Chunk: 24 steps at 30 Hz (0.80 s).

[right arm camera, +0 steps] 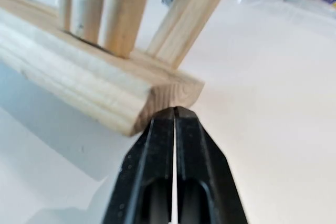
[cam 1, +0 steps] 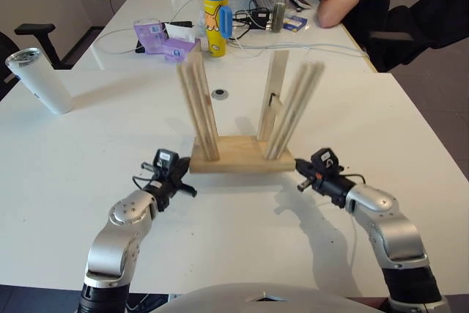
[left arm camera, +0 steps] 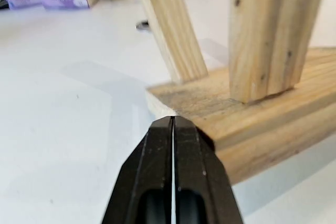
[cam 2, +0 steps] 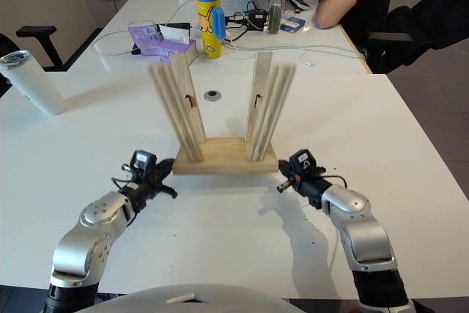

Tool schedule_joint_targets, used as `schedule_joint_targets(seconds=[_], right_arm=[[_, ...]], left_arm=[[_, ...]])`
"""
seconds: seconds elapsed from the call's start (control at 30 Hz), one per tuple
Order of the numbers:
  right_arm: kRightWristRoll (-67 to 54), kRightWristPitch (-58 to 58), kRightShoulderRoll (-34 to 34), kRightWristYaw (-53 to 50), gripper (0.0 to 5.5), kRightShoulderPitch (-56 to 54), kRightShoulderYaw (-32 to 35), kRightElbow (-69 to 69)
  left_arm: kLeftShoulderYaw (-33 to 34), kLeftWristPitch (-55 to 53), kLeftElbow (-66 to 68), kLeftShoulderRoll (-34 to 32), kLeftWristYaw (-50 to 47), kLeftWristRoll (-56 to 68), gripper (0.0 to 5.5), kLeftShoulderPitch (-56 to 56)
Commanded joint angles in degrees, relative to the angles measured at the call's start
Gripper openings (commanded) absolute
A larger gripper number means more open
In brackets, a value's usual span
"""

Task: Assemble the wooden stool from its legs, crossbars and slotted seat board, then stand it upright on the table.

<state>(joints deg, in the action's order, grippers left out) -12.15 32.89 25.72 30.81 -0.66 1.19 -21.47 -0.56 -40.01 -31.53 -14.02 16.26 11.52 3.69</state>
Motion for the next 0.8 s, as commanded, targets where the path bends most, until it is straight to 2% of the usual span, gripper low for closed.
schedule_joint_targets(seconds=[0.03, 0.27, 0.47, 0.6, 0.8], right_arm=[[-4.9, 1.8, -2.5, 1.5, 0.00, -4.9, -2.0, -4.5], [-2.5, 0.9, -1.9, 1.2, 0.00, -5.4, -2.1, -1.5], [2.8, -3.7, 0.3, -0.4, 0.00, -3.7, -3.0, 5.8], [7.3, -7.7, 0.8, -2.3, 0.00, -5.0, -5.0, 12.7], [10.5, -12.9, -1.9, -3.8, 0.00, -7.8, -7.4, 22.1]], left_arm=[[-0.2, -1.2, -3.7, 2.9, 2.0, 6.7, 0.05, -5.7], [1.0, 0.1, 0.3, 1.8, 2.1, 4.9, 0.05, -5.3], [2.1, 4.5, 9.8, -0.4, 1.4, 1.0, 0.05, -2.5], [0.1, 9.9, 17.7, -0.7, 1.4, -1.8, 0.05, -3.7], [-2.3, 16.0, 27.6, 1.0, 2.0, -3.7, 0.05, -6.6]])
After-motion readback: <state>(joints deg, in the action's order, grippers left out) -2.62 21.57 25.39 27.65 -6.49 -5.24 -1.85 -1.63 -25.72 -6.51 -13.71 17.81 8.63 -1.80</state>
